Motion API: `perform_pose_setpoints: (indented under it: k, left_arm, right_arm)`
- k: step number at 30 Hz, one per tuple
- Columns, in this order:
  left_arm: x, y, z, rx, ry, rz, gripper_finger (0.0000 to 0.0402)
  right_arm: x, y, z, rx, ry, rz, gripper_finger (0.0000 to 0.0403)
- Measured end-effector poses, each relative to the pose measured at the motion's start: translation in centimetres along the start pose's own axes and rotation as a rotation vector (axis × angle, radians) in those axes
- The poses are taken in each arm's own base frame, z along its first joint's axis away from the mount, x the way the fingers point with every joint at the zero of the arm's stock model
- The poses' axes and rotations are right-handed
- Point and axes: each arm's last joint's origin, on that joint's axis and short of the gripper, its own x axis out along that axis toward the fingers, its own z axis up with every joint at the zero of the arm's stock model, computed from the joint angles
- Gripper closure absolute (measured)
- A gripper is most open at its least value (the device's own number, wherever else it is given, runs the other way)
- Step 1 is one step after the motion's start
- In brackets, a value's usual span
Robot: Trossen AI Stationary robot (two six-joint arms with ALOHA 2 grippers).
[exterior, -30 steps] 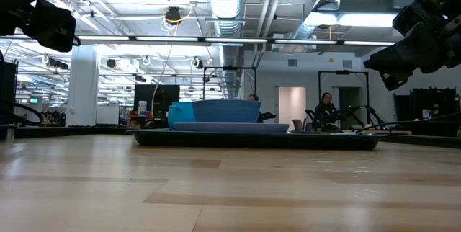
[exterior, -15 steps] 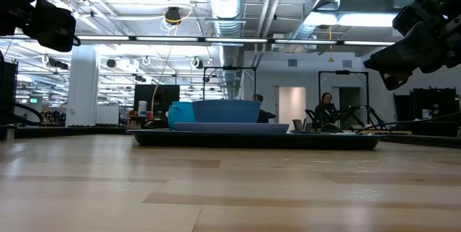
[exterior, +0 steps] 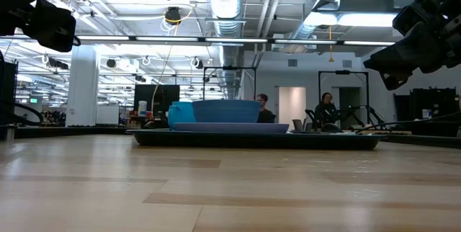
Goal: Set up tray
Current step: Return to Home Position
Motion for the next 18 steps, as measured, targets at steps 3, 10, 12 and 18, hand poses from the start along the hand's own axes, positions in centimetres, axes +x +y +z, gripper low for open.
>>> perform_pose_setpoints:
  k: [3,10,12,18]
  left_arm:
    - [0.00,0.00,0.01,0.002,0.000,0.000,0.0221]
    - [0.00,0.00,0.01,0.006,0.000,0.000,0.0221]
    - [0.00,0.00,0.00,0.004,0.000,0.000,0.0221]
    - [0.00,0.00,0.01,0.006,0.000,0.000,0.0221]
  right_arm:
    - [0.00,0.00,0.00,0.000,0.000,0.000,0.0335]
    - [0.00,0.00,0.00,0.000,0.000,0.000,0.0335]
    - [0.00,0.00,0.00,0.000,0.000,0.000,0.0335]
    - [0.00,0.00,0.00,0.000,0.000,0.000,0.0335]
